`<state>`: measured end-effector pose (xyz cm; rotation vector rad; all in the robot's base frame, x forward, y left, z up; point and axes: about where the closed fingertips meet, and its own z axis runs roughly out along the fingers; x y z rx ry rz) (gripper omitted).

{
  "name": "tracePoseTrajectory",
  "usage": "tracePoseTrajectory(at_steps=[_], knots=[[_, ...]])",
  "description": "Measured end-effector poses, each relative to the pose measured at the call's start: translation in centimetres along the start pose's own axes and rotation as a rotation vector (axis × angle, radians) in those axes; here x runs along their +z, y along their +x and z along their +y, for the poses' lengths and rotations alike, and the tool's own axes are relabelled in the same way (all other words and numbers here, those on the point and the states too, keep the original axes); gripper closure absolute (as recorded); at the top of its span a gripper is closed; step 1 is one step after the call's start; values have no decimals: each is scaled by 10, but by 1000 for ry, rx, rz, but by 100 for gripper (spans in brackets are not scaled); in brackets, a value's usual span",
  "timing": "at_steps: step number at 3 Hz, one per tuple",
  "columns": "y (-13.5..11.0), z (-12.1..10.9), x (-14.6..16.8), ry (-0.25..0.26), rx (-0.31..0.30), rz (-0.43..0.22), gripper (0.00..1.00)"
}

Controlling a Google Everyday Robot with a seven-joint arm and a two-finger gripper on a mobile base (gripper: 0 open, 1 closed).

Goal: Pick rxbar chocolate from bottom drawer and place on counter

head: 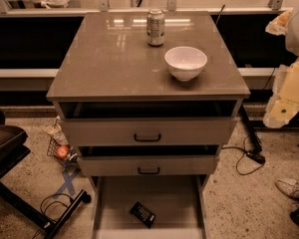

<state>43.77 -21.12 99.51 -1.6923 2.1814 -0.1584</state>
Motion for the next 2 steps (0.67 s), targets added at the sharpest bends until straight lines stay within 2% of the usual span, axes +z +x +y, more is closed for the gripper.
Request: tracePoseTrajectory(at_steps=[1, 2], knots=[[0, 1, 10, 0, 11, -5, 0], [10, 14, 38, -11, 46, -38, 0]])
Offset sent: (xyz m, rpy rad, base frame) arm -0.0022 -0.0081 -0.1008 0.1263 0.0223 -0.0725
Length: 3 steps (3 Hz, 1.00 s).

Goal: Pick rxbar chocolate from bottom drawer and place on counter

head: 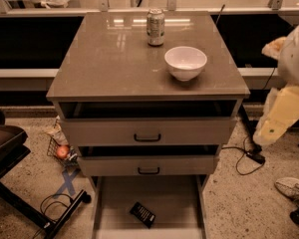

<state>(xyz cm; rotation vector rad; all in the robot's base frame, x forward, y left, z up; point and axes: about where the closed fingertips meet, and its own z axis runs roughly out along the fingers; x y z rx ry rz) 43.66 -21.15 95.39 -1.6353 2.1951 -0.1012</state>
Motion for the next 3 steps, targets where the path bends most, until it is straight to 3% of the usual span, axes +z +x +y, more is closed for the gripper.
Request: tracePoseTrajectory(at_steps=[2, 3], knots=[[53, 59, 78, -8, 120, -152, 0], [74, 89, 113, 30, 175, -239, 0]])
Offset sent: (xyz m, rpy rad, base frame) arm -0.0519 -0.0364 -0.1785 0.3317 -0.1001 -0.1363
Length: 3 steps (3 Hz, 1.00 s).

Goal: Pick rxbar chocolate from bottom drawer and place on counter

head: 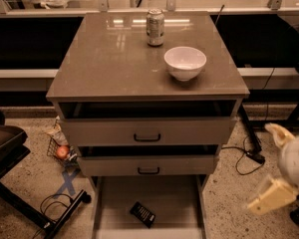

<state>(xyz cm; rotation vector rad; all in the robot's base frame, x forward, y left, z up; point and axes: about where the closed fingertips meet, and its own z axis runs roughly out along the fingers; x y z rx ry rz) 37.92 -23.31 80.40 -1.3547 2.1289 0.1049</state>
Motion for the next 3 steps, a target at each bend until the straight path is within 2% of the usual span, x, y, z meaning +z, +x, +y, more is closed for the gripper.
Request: tracePoseTrajectory(at_steps=[1, 2, 3], knots=[[22, 14, 23, 63, 33, -83, 0], [24, 13, 23, 95, 20, -105, 0], [24, 13, 23, 94, 19, -104, 0]])
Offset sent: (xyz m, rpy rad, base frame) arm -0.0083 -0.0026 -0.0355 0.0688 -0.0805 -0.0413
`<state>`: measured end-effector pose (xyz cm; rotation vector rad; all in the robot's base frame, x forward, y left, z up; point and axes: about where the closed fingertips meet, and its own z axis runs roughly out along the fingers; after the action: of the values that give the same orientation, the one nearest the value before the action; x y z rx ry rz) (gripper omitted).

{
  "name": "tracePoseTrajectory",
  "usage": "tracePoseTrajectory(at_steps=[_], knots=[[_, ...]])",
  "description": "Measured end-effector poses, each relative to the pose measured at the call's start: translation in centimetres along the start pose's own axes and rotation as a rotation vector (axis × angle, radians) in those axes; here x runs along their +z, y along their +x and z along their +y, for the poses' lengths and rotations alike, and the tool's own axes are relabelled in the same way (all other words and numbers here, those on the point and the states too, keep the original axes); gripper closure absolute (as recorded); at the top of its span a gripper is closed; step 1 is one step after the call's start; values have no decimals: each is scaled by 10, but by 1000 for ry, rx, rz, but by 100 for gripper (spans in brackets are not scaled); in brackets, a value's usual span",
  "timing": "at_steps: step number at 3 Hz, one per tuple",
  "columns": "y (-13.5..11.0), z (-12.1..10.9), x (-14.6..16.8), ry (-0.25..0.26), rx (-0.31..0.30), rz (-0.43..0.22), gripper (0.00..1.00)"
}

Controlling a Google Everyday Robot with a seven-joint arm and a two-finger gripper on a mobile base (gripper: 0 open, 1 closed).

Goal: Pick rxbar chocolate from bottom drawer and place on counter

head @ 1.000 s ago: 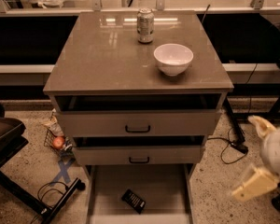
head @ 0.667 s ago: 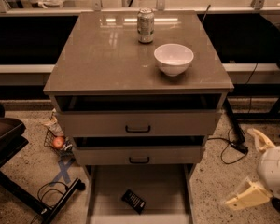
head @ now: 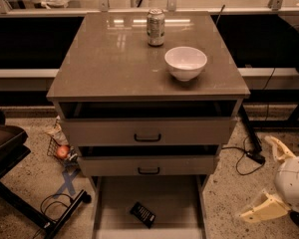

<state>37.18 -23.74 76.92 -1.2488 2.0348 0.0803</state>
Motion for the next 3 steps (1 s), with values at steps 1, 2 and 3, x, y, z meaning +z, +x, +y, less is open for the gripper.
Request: tracePoseTrajectory(at_steps=[1, 2, 3], knots=[[1, 7, 17, -7, 5, 9, 0], [15, 33, 64, -27, 37, 20, 0], [48, 63, 124, -15, 98, 15, 0]])
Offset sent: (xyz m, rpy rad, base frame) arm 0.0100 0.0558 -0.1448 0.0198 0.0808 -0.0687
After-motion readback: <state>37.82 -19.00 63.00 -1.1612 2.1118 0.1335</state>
